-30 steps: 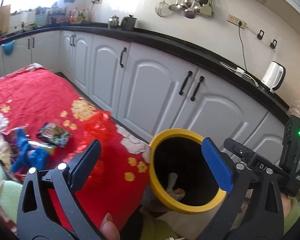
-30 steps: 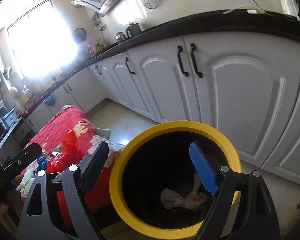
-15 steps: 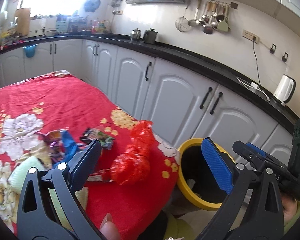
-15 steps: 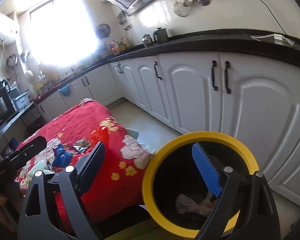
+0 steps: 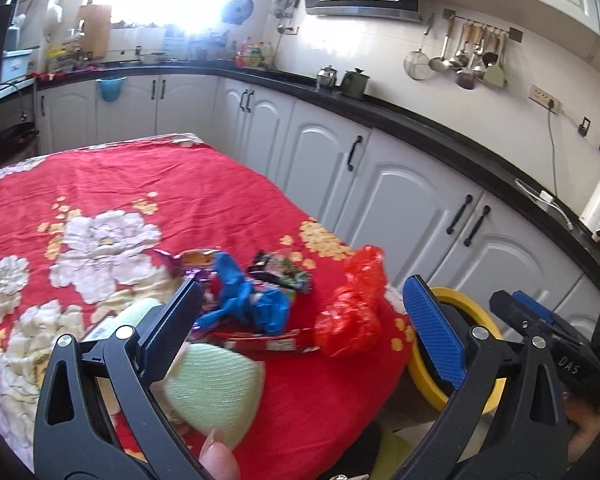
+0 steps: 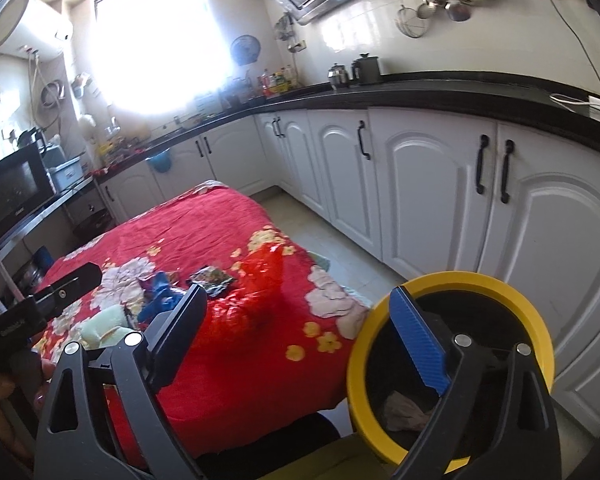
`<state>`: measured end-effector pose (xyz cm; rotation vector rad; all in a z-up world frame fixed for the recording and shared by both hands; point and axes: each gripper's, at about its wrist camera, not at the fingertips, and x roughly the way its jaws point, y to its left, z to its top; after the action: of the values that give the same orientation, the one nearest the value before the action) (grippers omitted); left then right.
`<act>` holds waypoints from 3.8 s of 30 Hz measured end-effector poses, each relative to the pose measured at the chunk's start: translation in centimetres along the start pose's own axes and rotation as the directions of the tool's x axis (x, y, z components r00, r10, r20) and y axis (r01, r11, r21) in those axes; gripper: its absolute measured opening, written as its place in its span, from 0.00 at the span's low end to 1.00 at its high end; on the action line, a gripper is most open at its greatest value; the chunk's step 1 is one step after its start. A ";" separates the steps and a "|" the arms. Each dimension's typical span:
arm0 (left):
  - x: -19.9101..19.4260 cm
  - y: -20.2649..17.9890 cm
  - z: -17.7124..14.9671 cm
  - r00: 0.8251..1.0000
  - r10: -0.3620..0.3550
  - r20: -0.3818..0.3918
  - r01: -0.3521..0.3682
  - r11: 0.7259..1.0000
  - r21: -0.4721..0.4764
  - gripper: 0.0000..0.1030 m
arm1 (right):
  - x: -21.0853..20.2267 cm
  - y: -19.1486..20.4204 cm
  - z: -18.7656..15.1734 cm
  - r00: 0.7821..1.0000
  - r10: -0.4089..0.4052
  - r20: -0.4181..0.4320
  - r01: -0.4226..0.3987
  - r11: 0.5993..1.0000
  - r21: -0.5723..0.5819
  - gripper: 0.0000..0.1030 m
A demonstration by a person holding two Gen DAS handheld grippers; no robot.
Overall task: Collect trash
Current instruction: 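Move both tools back over the table toward the remaining trash, then grasp the green mesh scrubber with the left tool while the right tool grasps the red plastic bag, then carry both items over the yellow bin and open both tools to drop them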
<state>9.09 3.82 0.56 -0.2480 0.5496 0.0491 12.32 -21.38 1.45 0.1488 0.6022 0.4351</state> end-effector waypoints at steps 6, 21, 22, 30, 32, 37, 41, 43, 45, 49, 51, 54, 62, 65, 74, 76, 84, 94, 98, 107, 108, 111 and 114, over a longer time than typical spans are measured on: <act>-0.5 1.9 -0.2 0.999 0.039 -0.010 -0.039 0.999 0.010 0.89 | 0.9 1.7 0.1 1.000 0.014 -0.010 -0.015 1.000 -0.021 0.89; -0.2 8.5 -2.1 0.990 0.037 -0.135 -0.032 0.999 0.038 0.89 | 4.9 4.3 -0.4 0.997 0.012 -0.076 -0.016 0.998 -0.056 0.89; -0.1 8.7 -2.2 0.989 0.030 -0.142 -0.026 0.999 0.034 0.89 | 5.5 4.5 -0.5 0.996 0.011 -0.085 -0.016 0.998 -0.058 0.89; 1.8 9.9 -2.6 0.973 -0.016 -0.232 0.017 1.000 0.006 0.85 | 8.9 5.0 -0.4 0.991 -0.006 -0.137 -0.002 0.998 -0.059 0.89; 2.3 10.1 -2.9 0.968 -0.007 -0.251 0.008 1.000 0.003 0.85 | 10.0 5.0 -0.4 0.987 -0.006 -0.162 -0.002 0.999 -0.049 0.89; 3.2 10.6 -3.5 0.959 -0.015 -0.284 0.011 1.000 -0.016 0.82 | 13.0 5.0 -1.0 0.971 0.010 -0.237 -0.014 1.000 -0.015 0.85; 3.6 10.7 -3.5 0.957 -0.016 -0.291 0.013 1.000 -0.013 0.81 | 15.3 4.6 -2.0 0.949 0.037 -0.312 -0.024 0.999 0.045 0.72; 3.7 10.7 -3.5 0.955 -0.019 -0.295 0.016 1.000 -0.013 0.78 | 15.8 4.4 -2.5 0.944 0.052 -0.325 -0.034 0.997 0.063 0.65; 3.9 10.7 -3.5 0.953 -0.019 -0.304 0.017 1.000 -0.010 0.74 | 16.0 4.2 -2.9 0.943 0.060 -0.327 -0.038 0.997 0.074 0.61; 4.4 10.8 -3.7 0.945 -0.016 -0.327 0.013 1.000 -0.011 0.62 | 15.6 4.0 -3.3 0.946 0.065 -0.317 -0.044 0.996 0.072 0.54; 4.4 10.8 -3.6 0.943 -0.020 -0.333 0.016 1.000 -0.015 0.57 | 15.5 3.9 -3.4 0.946 0.071 -0.315 -0.049 0.996 0.077 0.52; 4.4 10.9 -3.6 0.939 -0.029 -0.344 0.020 0.999 -0.029 0.52 | 15.3 3.7 -3.5 0.947 0.076 -0.311 -0.053 0.995 0.080 0.48; 2.5 10.5 -2.7 0.949 -0.044 -0.313 0.039 0.999 -0.021 0.30 | 14.7 3.4 -3.5 0.949 0.088 -0.301 -0.064 0.994 0.086 0.42; 1.8 10.0 -2.4 0.953 -0.049 -0.298 0.052 0.999 0.003 0.26 | 14.3 3.1 -3.6 0.951 0.090 -0.297 -0.066 0.994 0.091 0.41; -0.1 7.4 -1.7 0.964 -0.083 -0.252 0.102 0.993 0.060 0.22 | 12.3 1.8 -3.4 0.960 0.097 -0.263 -0.072 0.992 0.104 0.37; -0.5 6.7 -1.6 0.965 -0.093 -0.243 0.114 0.991 0.071 0.21 | 11.8 1.5 -3.3 0.962 0.099 -0.254 -0.074 0.991 0.109 0.37; -0.9 3.9 -0.9 0.972 -0.122 -0.200 0.148 0.982 0.117 0.21 | 9.0 0.3 -1.9 0.974 0.103 -0.200 -0.080 0.990 0.117 0.37; -0.7 0.3 0.5 0.975 -0.161 -0.156 0.184 0.971 0.152 0.21 | 5.9 -1.6 -0.2 0.987 0.085 -0.135 -0.070 0.991 0.117 0.37; -0.3 -1.3 0.9 0.973 -0.177 -0.148 0.201 0.965 0.168 0.21 | 4.8 -2.5 0.2 0.992 0.066 -0.109 -0.053 0.992 0.113 0.37; 0.9 -4.8 1.9 0.966 -0.218 -0.137 0.241 0.953 0.181 0.21 | 2.4 -5.1 0.8 0.998 0.015 -0.069 -0.006 0.992 0.124 0.37; 1.0 -5.1 1.9 0.966 -0.222 -0.135 0.244 0.952 0.182 0.21 | 2.2 -5.5 0.9 0.998 0.008 -0.065 0.000 0.992 0.124 0.37; 1.3 -6.2 2.2 0.962 -0.240 -0.131 0.261 0.948 0.183 0.21 | 1.4 -6.4 0.8 0.999 -0.009 -0.054 0.016 0.991 0.130 0.37; 1.7 -7.2 2.4 0.959 -0.252 -0.128 0.272 0.944 0.185 0.21 | 0.7 -7.3 0.7 0.999 -0.022 -0.047 0.028 0.991 0.134 0.37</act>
<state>12.54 -2.63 3.22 -0.1251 0.6151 -0.2790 15.79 -27.61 -0.27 0.2606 0.6779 0.3741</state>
